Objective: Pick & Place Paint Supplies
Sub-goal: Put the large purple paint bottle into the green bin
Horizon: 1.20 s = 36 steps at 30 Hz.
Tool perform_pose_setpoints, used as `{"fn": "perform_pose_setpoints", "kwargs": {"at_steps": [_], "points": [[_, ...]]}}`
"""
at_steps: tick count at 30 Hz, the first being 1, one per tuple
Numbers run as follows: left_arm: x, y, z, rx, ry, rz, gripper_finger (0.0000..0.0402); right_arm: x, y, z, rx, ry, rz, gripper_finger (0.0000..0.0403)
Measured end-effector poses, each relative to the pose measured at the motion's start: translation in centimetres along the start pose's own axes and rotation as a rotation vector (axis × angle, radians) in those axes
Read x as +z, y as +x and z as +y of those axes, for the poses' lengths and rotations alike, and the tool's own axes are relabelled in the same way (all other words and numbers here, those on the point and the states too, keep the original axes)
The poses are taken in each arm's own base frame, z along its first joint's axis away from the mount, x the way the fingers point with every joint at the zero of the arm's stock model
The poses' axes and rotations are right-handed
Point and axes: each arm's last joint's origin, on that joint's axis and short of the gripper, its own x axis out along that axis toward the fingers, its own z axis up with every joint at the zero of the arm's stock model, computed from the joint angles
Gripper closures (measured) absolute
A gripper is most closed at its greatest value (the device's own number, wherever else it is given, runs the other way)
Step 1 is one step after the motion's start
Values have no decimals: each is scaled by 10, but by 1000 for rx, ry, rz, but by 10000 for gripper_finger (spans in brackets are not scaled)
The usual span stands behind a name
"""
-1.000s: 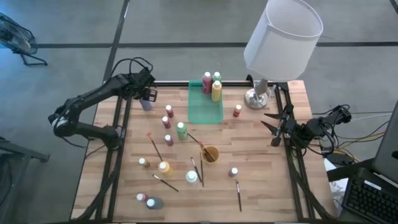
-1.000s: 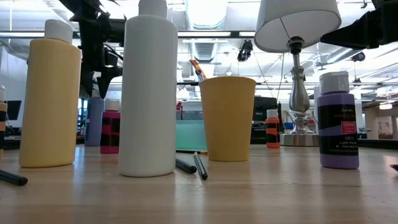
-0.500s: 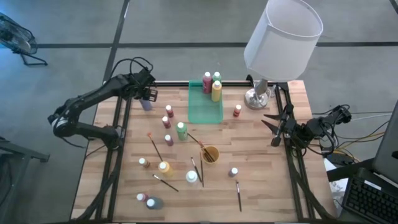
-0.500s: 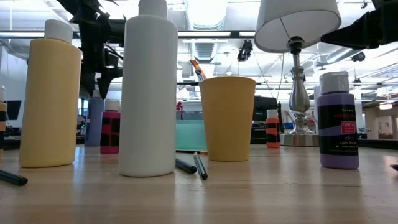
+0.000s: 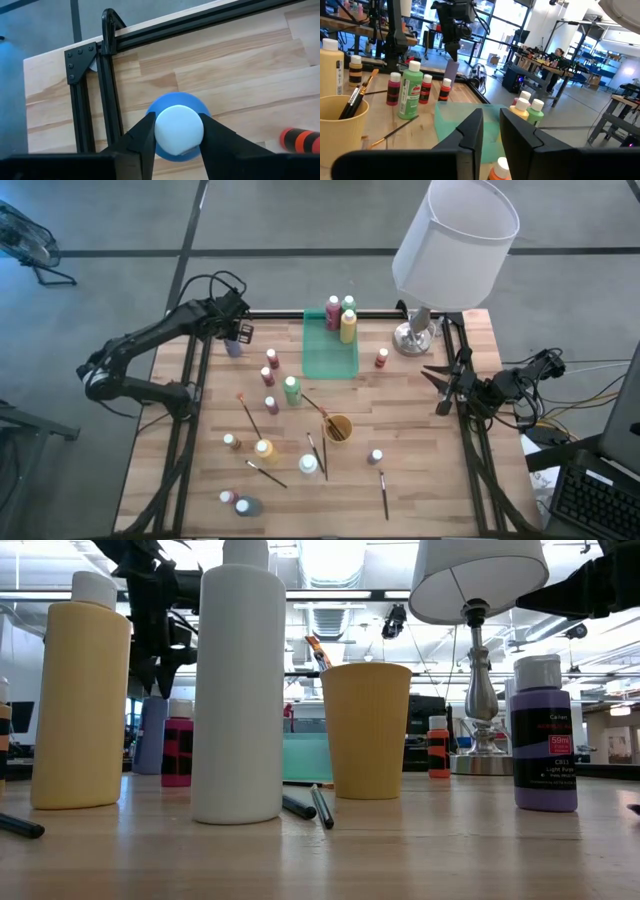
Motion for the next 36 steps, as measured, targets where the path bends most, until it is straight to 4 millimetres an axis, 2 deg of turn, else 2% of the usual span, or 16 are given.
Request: {"fn": "perform_pose_setpoints", "kwargs": {"at_steps": [10, 20, 29, 36], "points": [[-3, -6, 3, -41, 4, 9, 276, 0, 0, 0, 0, 0, 0, 360], [-5, -22, 8, -189, -12, -26, 276, 0, 0, 0, 0, 0, 0, 332], [4, -42, 9, -400, -51, -186, 276, 0, 0, 0, 0, 0, 0, 301], [11, -54, 11, -473, -50, -316, 276, 0, 0, 0, 0, 0, 0, 282]]}}
